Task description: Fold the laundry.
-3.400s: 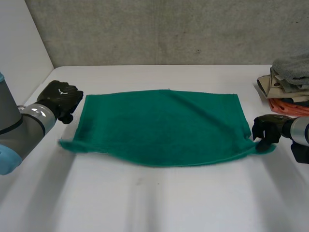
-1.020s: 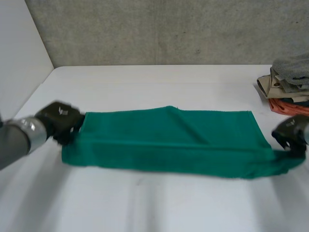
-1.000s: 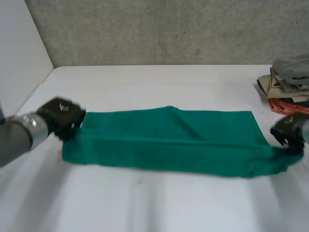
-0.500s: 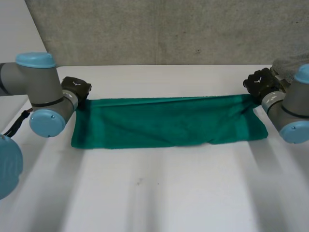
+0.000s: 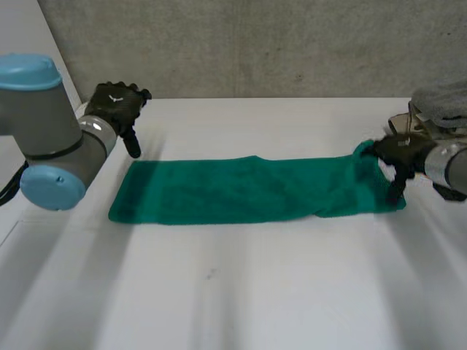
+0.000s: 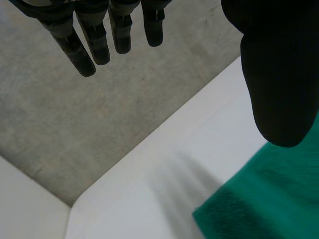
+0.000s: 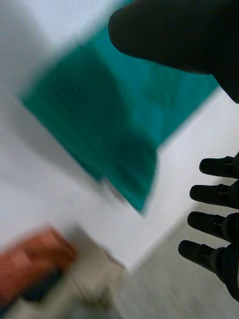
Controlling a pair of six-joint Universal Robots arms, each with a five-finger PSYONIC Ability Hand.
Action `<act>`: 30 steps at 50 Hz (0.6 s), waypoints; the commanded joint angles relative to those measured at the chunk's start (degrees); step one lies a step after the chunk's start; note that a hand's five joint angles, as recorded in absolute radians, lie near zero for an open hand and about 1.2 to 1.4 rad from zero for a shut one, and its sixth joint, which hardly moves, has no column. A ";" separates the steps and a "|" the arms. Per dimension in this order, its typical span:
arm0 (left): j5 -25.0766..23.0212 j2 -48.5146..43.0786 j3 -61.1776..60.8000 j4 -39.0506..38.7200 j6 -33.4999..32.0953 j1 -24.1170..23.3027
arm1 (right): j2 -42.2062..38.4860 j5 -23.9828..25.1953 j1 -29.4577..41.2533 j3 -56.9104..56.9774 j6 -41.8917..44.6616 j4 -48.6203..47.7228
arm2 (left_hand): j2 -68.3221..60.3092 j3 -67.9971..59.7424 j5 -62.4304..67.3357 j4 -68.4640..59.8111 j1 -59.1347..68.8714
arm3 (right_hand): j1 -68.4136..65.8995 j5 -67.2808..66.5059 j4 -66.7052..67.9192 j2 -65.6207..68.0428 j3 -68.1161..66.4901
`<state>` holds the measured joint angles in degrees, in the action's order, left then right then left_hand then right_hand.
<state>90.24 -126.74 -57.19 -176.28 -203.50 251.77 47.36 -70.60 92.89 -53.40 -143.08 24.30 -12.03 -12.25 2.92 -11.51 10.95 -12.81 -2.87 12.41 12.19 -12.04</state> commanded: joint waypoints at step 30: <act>-2.52 2.81 -11.63 -7.68 0.12 -1.19 | 3.44 -1.99 -9.65 -17.79 -1.86 -19.29 | 2.03 2.25 -2.92 1.51 -0.95 | -67.19 -67.13 67.59 67.81 -67.96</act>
<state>88.00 -124.80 -67.85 -183.97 -203.54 250.45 49.75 -72.41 86.89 -70.58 -148.40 3.65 -12.03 -12.25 2.92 -11.51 10.95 -64.54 -56.21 68.40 67.48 -67.80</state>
